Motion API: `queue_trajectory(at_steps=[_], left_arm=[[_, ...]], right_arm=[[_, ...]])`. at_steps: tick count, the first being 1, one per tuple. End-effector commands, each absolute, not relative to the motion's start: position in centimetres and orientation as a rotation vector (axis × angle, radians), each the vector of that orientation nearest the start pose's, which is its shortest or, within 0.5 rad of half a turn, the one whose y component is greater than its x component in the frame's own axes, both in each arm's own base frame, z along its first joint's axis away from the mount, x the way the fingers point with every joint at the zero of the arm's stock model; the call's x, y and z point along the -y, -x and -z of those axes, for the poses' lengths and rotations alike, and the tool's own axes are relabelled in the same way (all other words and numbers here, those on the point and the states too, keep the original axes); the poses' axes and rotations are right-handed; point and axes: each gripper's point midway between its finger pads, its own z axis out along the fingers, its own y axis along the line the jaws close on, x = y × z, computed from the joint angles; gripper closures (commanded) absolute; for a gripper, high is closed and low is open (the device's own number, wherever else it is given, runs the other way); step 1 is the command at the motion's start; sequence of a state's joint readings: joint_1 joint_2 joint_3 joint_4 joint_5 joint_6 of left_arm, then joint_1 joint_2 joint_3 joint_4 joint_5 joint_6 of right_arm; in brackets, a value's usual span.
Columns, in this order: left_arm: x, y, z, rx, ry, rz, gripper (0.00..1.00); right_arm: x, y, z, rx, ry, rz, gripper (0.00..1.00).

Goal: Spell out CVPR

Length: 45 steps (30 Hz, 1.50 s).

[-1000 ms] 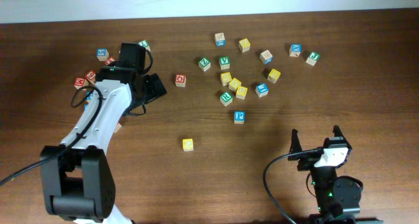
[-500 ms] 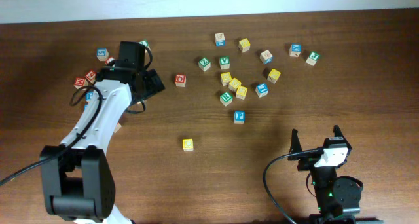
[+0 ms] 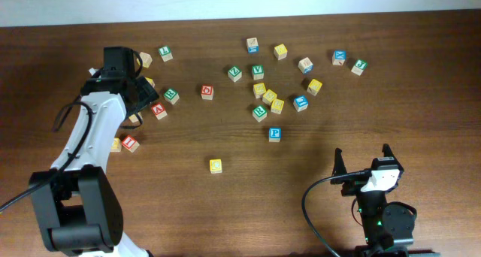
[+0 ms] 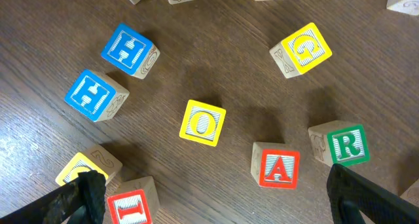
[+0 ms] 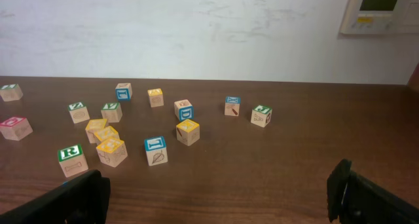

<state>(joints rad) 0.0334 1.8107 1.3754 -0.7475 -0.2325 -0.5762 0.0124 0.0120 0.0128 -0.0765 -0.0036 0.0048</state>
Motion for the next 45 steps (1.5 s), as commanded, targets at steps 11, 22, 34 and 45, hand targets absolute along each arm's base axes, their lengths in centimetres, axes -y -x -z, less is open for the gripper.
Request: queue_trajectory(at_steps=[11,22,34,45], left_arm=[[-6.2,-41.4,-9.4,-2.653,0.65,-0.268,0.01],[-7.5,-40.2,-8.6,-2.704,0.757,-0.099,0.01],[-0.2,-41.1,-8.7,-2.768,0.567,0.261,0.01],[9.9,-39.9,-8.7,-2.833,0.206,0.261,0.01]], right_arm=[[-0.1,-24.6,-15.6,-1.65,-0.008,-0.015,0.02],[-0.1,-24.6,-15.6,-1.65,-0.008,-0.015,0.01],[-0.1,-24.6,-15.6,-1.65,-0.008,-0.015,0.02],[-0.1,-24.6,-15.6,-1.65,-0.008,-0.015,0.02]])
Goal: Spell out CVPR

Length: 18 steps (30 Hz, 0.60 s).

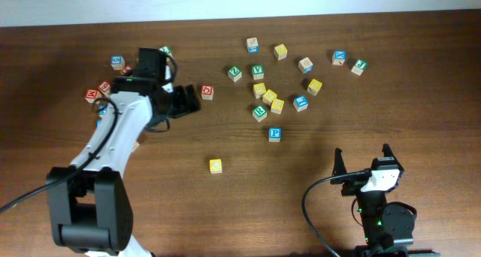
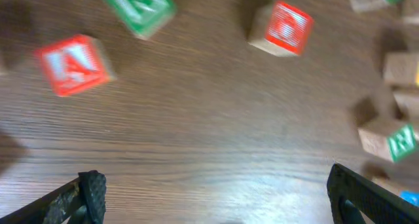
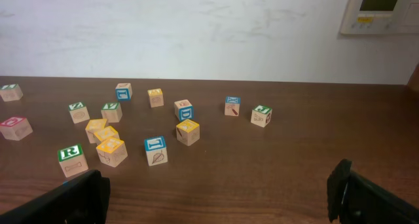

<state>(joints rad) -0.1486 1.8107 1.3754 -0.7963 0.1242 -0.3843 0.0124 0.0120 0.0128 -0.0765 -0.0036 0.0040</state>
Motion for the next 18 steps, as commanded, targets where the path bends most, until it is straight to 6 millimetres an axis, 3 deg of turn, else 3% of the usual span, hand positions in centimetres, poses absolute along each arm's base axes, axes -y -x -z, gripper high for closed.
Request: queue_trajectory(at_steps=[1,5,7,10,12,13,14,16,18], left_arm=[[10.0,-39.8,-8.6,-2.833,0.194,0.229,0.01],[9.1,-38.8,-8.2,-2.868,0.194,0.116,0.01],[7.7,-38.0,-8.4,-2.903,0.239,0.096,0.01],[4.7,-37.7,-10.4,-2.897,0.349,0.081,0.01],[1.7,-37.4,-12.3,-2.864,0.46,0.073,0.01],[0.2,-37.3,-12.9,-2.841,0.517,0.068,0.01],[-2.1,-37.1,-13.6,-2.808,0.605,0.064,0.01],[-4.1,-36.8,-13.7,-2.79,0.68,0.055,0.01],[-6.4,-36.1,-13.6,-2.779,0.774,0.04,0.01]], right_arm=[[-0.1,-24.6,-15.6,-1.65,-0.008,-0.015,0.02],[-0.1,-24.6,-15.6,-1.65,-0.008,-0.015,0.02],[-0.1,-24.6,-15.6,-1.65,-0.008,-0.015,0.02],[-0.1,-24.6,-15.6,-1.649,-0.008,-0.015,0.01],[0.7,-24.6,-16.4,-1.616,-0.038,0.033,0.02],[-0.1,-24.7,-18.2,-1.542,-0.011,-0.02,0.02],[-3.8,-24.2,-19.6,-1.489,0.092,-0.261,0.02],[-7.1,-23.1,-19.3,-1.503,0.209,-0.462,0.02],[-9.9,-21.4,-20.3,-1.447,0.363,-0.603,0.02]])
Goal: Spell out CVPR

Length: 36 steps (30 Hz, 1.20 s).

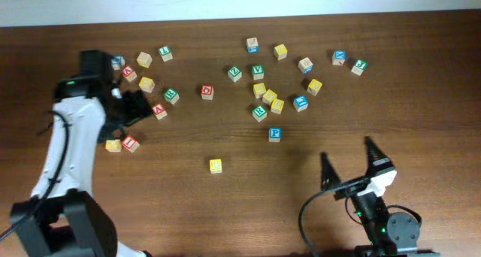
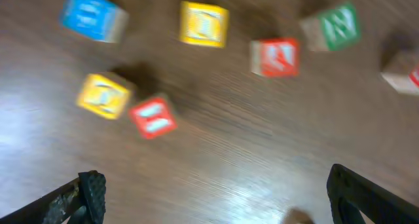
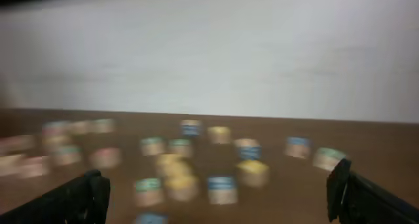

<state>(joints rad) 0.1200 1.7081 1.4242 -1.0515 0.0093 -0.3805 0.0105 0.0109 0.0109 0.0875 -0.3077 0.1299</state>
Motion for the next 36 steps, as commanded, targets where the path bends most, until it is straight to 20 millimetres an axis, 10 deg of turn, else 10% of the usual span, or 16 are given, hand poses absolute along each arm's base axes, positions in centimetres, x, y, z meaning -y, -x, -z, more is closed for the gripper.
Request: queue_trajectory(at_steps=[1,12,21,27,36], left_arm=[[-7.1,-35.9,-13.5,-2.777,0.801,0.036,0.01],[-7.4,-35.8,-13.5,-2.775,0.814,0.034,0.01],[-7.4,-35.7,-13.5,-2.775,0.814,0.034,0.01],[-7.4,-35.7,-13.5,-2.776,0.814,0.034,0.01],[-7.4,-35.7,-13.5,-2.775,0.814,0.034,0.01]], right_arm=[[-10.4,-20.9,-20.8,-1.42,0.399,-0.62,0.02],[-8.9,-16.3,-38.2,-0.921,0.386,-0.487,0.02],[-13.7,-30.0,-45.7,-1.376,0.605,-0.817,0.02],[-16.5,-39.1,-42.7,-1.663,0.669,-0.804,0.02],[-20.0,-49.4,-27.2,-2.256,0.593,-0.628,0.02]])
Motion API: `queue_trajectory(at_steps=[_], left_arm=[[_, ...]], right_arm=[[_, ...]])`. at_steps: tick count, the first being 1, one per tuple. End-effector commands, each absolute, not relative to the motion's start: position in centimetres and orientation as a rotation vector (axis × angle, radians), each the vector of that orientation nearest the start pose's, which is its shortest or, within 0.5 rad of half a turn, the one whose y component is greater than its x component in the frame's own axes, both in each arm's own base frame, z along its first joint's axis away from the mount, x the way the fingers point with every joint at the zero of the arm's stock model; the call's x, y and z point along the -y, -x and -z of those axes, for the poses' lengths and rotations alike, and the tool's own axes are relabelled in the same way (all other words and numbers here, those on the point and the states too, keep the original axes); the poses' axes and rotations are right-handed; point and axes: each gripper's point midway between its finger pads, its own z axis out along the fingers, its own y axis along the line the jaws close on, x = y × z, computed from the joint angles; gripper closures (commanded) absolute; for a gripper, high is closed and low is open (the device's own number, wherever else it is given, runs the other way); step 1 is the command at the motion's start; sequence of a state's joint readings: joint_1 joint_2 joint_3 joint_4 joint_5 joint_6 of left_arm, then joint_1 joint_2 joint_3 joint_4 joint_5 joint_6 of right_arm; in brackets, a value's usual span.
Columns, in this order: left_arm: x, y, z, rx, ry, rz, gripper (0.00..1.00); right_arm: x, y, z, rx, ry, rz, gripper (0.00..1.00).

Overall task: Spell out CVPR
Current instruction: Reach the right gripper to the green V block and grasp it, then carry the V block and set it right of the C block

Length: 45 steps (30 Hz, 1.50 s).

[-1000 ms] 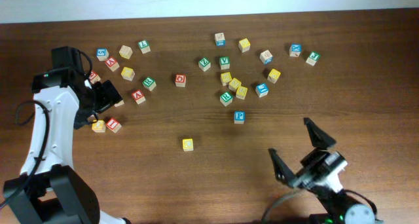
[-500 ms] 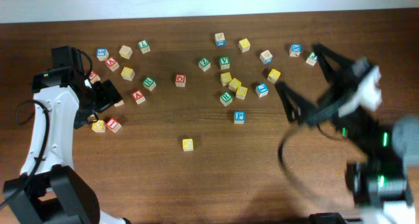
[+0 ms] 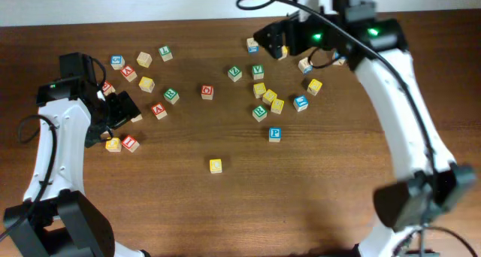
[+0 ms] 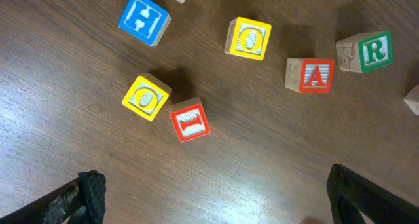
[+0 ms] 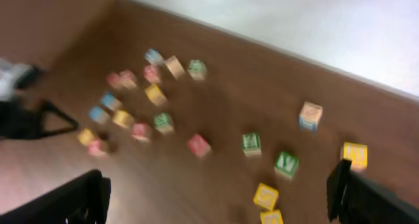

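Lettered wooden blocks lie scattered on the brown table (image 3: 225,212). A yellow block (image 3: 216,165) sits alone near the middle, with a blue P block (image 3: 275,134) to its right. A green V block (image 3: 258,71) lies in the far cluster and shows blurred in the right wrist view (image 5: 286,164). A green R block (image 3: 171,96) (image 4: 365,52) lies by the left cluster. My left gripper (image 3: 122,109) (image 4: 216,198) hangs open above the left cluster, holding nothing. My right gripper (image 3: 269,37) (image 5: 216,198) is open and empty, high over the far middle blocks.
Under the left gripper lie a blue H (image 4: 144,19), two yellow O blocks (image 4: 249,38) (image 4: 146,97), a red A (image 4: 310,75) and a red I (image 4: 190,119). A second green R (image 3: 259,113) sits among the yellow blocks in the middle cluster. The right arm (image 3: 398,99) spans the table's right side.
The right arm was low at the front right; now it stretches to the far middle, gripper open above the blocks. The left gripper has shifted slightly left over its cluster.
At first the left gripper hovered open over the left cluster and the right arm was parked at the front right. Then the left gripper was further right, near the red block. After that it was back over the left cluster. Now the right arm reaches the far blocks. No block has moved.
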<state>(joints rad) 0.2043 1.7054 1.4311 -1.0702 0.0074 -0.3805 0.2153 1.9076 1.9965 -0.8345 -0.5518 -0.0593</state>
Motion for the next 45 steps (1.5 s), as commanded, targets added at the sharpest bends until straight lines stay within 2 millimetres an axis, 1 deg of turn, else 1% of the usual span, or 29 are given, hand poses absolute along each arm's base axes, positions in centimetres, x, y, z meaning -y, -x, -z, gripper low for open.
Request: queue_trajectory(at_steps=[1,2,3,4,5,6,7,8,10,12,13,14,15,16,18,19,20,22,24,25,26,29,31,34,37,40,43,44,45], left_arm=[[-7.4,-35.7,-13.5,-2.775,0.814,0.034,0.01],[-7.4,-35.7,-13.5,-2.776,0.814,0.034,0.01],[-7.4,-35.7,-13.5,-2.776,0.814,0.034,0.01],[-7.4,-35.7,-13.5,-2.775,0.814,0.034,0.01],[-7.4,-35.7,-13.5,-2.775,0.814,0.034,0.01],[-7.4,-35.7,-13.5,-2.776,0.814,0.034,0.01],[-7.4,-35.7,-13.5,-2.776,0.814,0.034,0.01],[-7.4,-35.7,-13.5,-2.776,0.814,0.034,0.01],[-7.4,-35.7,-13.5,-2.776,0.814,0.034,0.01],[-7.4,-35.7,-13.5,-2.776,0.814,0.034,0.01],[-7.4,-35.7,-13.5,-2.775,0.814,0.034,0.01],[-7.4,-35.7,-13.5,-2.775,0.814,0.034,0.01],[-7.4,-35.7,-13.5,-2.776,0.814,0.034,0.01],[-7.4,-35.7,-13.5,-2.775,0.814,0.034,0.01],[-7.4,-35.7,-13.5,-2.775,0.814,0.034,0.01],[-7.4,-35.7,-13.5,-2.776,0.814,0.034,0.01],[-7.4,-35.7,-13.5,-2.776,0.814,0.034,0.01],[-7.4,-35.7,-13.5,-2.775,0.814,0.034,0.01],[-7.4,-35.7,-13.5,-2.775,0.814,0.034,0.01],[-7.4,-35.7,-13.5,-2.776,0.814,0.034,0.01],[-7.4,-35.7,-13.5,-2.776,0.814,0.034,0.01],[-7.4,-35.7,-13.5,-2.775,0.814,0.034,0.01],[-7.4,-35.8,-13.5,-2.775,0.814,0.034,0.01],[-7.4,-35.7,-13.5,-2.776,0.814,0.034,0.01],[-7.4,-35.7,-13.5,-2.775,0.814,0.034,0.01],[-7.4,-35.7,-13.5,-2.776,0.814,0.034,0.01],[-7.4,-35.7,-13.5,-2.776,0.814,0.034,0.01],[-7.4,-35.7,-13.5,-2.775,0.814,0.034,0.01],[-7.4,-35.7,-13.5,-2.776,0.814,0.034,0.01]], right_arm=[[-21.3,-49.4,-26.1,-2.26,0.624,-0.683,0.02],[-23.1,-48.7,-25.5,-2.256,0.665,-0.795,0.02],[-24.0,-48.1,-25.4,-2.253,0.691,-0.857,0.02],[-24.7,-47.7,-24.6,-2.273,0.707,-0.88,0.02],[-25.3,-48.0,-23.8,-2.274,0.717,-0.869,0.02],[-25.6,-49.0,-23.0,-2.263,0.717,-0.831,0.02],[-25.3,-50.6,-21.6,-2.304,0.628,-0.752,0.02],[-24.4,-51.9,-20.1,-2.374,0.473,-0.677,0.02],[-21.6,-53.6,-16.2,-2.497,0.189,-0.441,0.09],[-21.0,-53.9,-13.7,-2.538,0.157,-0.315,0.09],[-20.8,-54.0,-12.1,-2.558,0.151,-0.238,0.09],[-20.5,-54.0,-11.0,-2.57,0.141,-0.161,0.15],[-20.1,-54.1,-9.5,-2.581,0.109,-0.072,0.17],[-19.8,-54.1,-8.2,-2.589,0.091,-0.003,0.17],[-20.0,-54.0,-6.3,-2.615,0.1,0.016,0.17],[-20.0,-54.0,-5.8,-2.622,0.101,0.019,0.17],[-20.1,-54.0,-5.2,-2.63,0.1,0.018,0.22],[-20.1,-54.0,-4.2,-2.642,0.103,0.019,0.3],[-20.2,-54.2,-3.2,-2.645,0.103,0.026,0.33],[-20.2,-54.3,-2.8,-2.647,0.104,0.026,0.37],[-20.3,-54.4,-2.7,-2.645,0.104,0.021,0.39],[-20.6,-54.8,-2.8,-2.625,0.102,0.01,0.39],[-20.7,-55.2,-3.0,-2.609,0.099,0.002,0.42],[-21.7,-55.4,-2.9,-2.591,0.112,-0.041,0.46],[-22.0,-55.4,-2.3,-2.592,0.119,-0.043,0.46],[-21.9,-55.0,-0.9,-2.617,0.124,-0.031,0.48],[-21.9,-55.1,-1.0,-2.616,0.124,-0.03,0.56],[-21.9,-55.1,-1.0,-2.616,0.124,-0.03,0.61],[-22.0,-55.1,-1.0,-2.613,0.125,-0.032,0.64]])
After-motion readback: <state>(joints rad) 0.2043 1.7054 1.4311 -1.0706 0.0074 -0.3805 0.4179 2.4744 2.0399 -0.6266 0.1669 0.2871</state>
